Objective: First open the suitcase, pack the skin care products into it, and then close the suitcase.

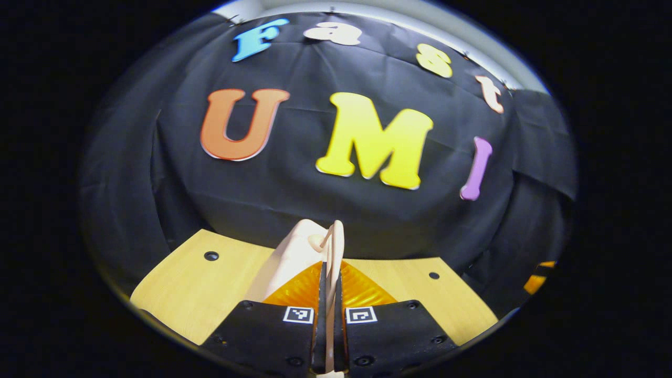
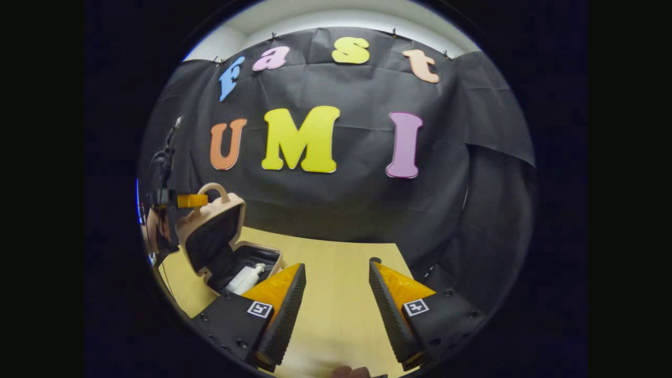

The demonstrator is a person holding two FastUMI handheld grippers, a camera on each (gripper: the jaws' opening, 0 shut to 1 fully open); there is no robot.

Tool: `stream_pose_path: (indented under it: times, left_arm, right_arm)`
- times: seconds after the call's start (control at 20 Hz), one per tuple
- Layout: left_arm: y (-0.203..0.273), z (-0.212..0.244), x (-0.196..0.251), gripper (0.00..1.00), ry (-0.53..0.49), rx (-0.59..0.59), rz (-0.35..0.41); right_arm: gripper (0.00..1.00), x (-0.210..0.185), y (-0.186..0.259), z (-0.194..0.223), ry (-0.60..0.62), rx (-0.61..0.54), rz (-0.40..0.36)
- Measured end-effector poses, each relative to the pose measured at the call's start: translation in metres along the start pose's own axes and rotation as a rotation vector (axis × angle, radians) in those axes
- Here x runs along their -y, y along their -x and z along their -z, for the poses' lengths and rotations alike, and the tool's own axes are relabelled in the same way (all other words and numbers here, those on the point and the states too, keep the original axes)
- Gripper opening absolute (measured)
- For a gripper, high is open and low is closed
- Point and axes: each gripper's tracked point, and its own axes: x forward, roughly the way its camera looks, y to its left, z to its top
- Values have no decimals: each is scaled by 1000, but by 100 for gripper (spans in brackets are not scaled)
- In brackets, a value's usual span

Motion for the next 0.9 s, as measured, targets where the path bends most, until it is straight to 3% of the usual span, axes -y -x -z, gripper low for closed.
stream_pose_path:
  times: [0.25,0.5,0.7,0.9]
  left_arm:
    - [-79,73,73,8,-136,-107,47]
    - [-94,146,104,8,-356,-230,50]
    - [-107,172,105,9,-426,-298,33]
    - [-108,183,113,14,-423,-308,41]
  right_arm:
    - [72,61,24,19,29,-48,103]
    - [72,107,36,40,-11,-94,177]
    - [70,123,38,50,-28,-113,192]
    - [70,131,31,50,-30,-118,171]
